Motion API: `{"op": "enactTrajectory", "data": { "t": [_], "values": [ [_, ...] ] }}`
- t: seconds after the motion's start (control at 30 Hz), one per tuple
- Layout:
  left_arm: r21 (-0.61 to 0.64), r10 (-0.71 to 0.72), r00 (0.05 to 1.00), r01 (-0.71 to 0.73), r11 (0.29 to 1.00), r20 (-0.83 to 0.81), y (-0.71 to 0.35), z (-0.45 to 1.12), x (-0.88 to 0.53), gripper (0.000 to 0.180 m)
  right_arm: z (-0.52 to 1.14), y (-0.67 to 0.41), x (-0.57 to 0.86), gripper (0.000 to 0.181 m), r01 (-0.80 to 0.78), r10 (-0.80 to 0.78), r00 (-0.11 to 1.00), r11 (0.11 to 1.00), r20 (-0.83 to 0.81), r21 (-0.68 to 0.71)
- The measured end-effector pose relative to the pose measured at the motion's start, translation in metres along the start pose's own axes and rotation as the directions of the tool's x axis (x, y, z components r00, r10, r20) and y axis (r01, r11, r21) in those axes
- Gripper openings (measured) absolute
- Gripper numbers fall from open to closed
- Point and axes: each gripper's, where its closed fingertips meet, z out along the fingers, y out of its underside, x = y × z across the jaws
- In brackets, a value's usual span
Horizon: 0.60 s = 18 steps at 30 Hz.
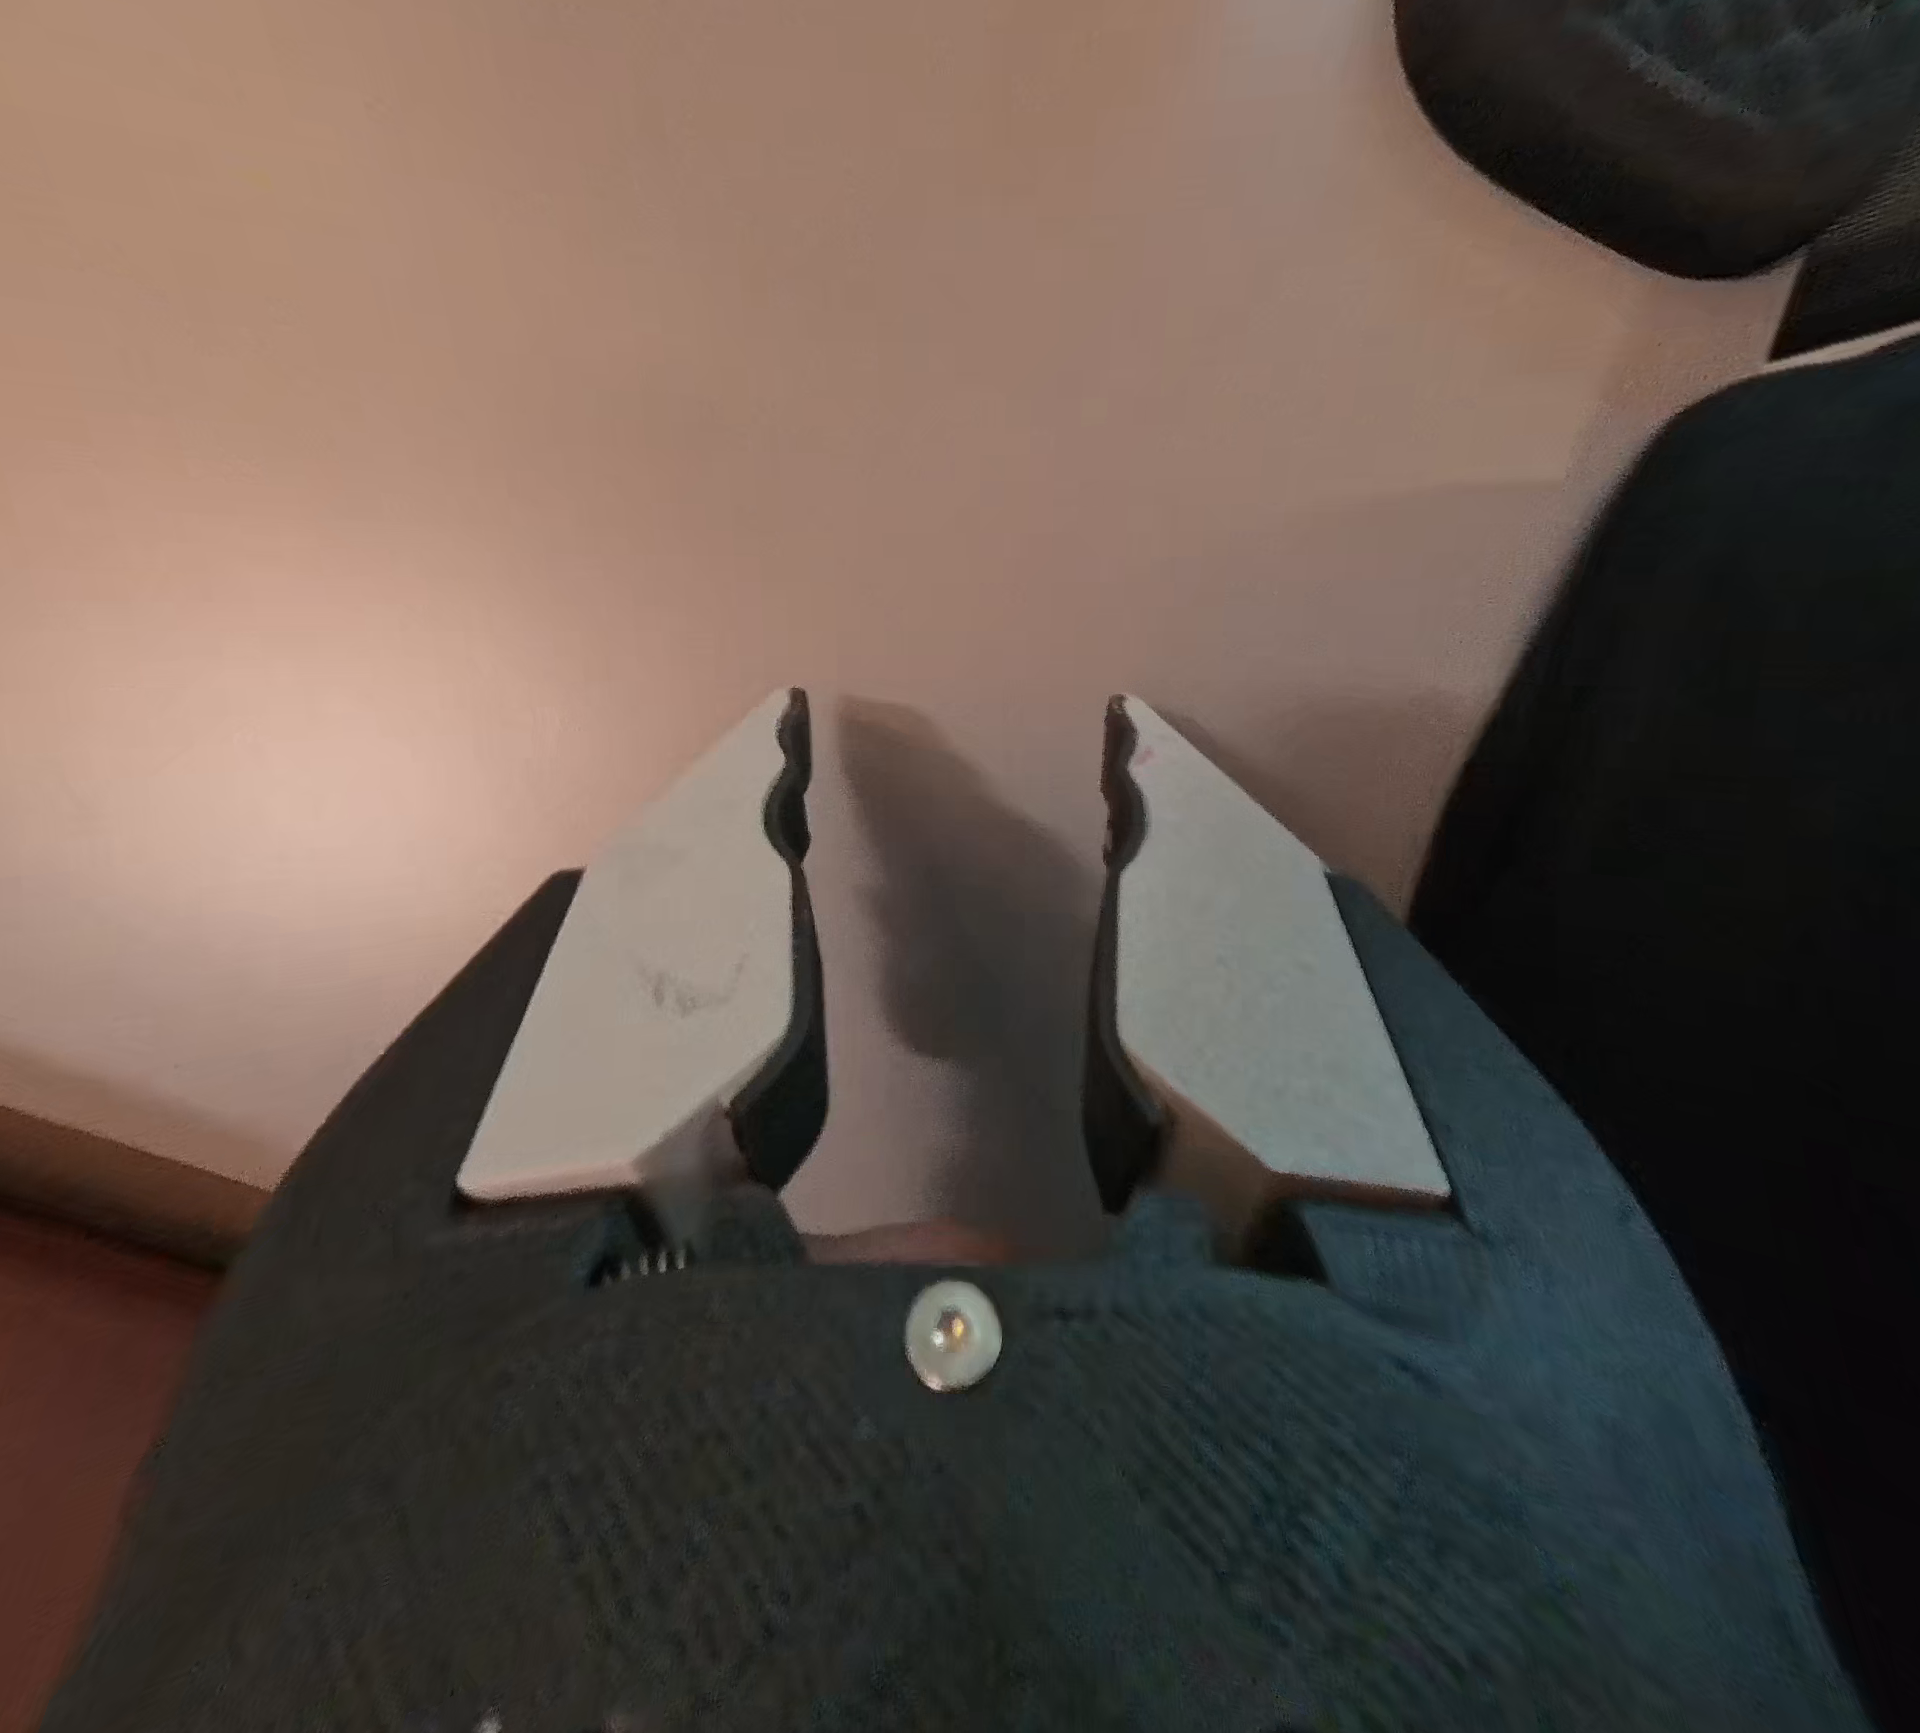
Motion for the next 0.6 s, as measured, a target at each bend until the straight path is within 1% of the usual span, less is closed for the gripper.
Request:
{"op": "enactTrajectory", "data": {
  "t": [0.07, 0.13, 0.27, 0.4, 0.43, 0.5, 0.6],
  "values": [
    [-0.007, 0.010, 0.999, -0.009, 1.000, 0.042, -0.009, 0.002, -0.001, 0.064, 0.031, 0.061, -0.032, 0.071, -0.101, 0.103, 0.995, 0.990, 0.007, -0.102],
    [-0.009, 0.004, 0.997, -0.004, 1.000, 0.072, -0.016, 0.003, -0.001, 0.067, 0.051, 0.108, -0.053, 0.080, -0.181, 0.181, 0.983, 0.966, -0.014, -0.184],
    [-0.018, 0.023, 0.993, -0.021, 1.000, 0.117, -0.025, 0.002, 0.002, 0.068, 0.074, 0.148, -0.078, 0.081, -0.207, 0.214, 0.977, 0.956, 0.010, -0.208],
    [-0.034, 0.044, 0.988, -0.040, 0.999, 0.145, -0.025, -0.002, 0.007, 0.069, 0.091, 0.159, -0.077, 0.080, -0.235, 0.244, 0.970, 0.948, 0.016, -0.216],
    [-0.037, 0.049, 0.987, -0.043, 0.998, 0.151, -0.025, -0.003, 0.008, 0.070, 0.092, 0.156, -0.075, 0.078, -0.240, 0.249, 0.968, 0.949, 0.021, -0.204],
    [-0.041, 0.054, 0.985, -0.047, 0.998, 0.165, -0.023, -0.006, 0.009, 0.070, 0.094, 0.148, -0.075, 0.059, -0.246, 0.258, 0.965, 0.954, 0.050, -0.174],
    [-0.049, 0.044, 0.984, -0.036, 0.998, 0.172, -0.018, -0.008, 0.011, 0.071, 0.096, 0.143, -0.075, 0.058, -0.257, 0.272, 0.960, 0.952, 0.071, -0.165]
  ]
}}
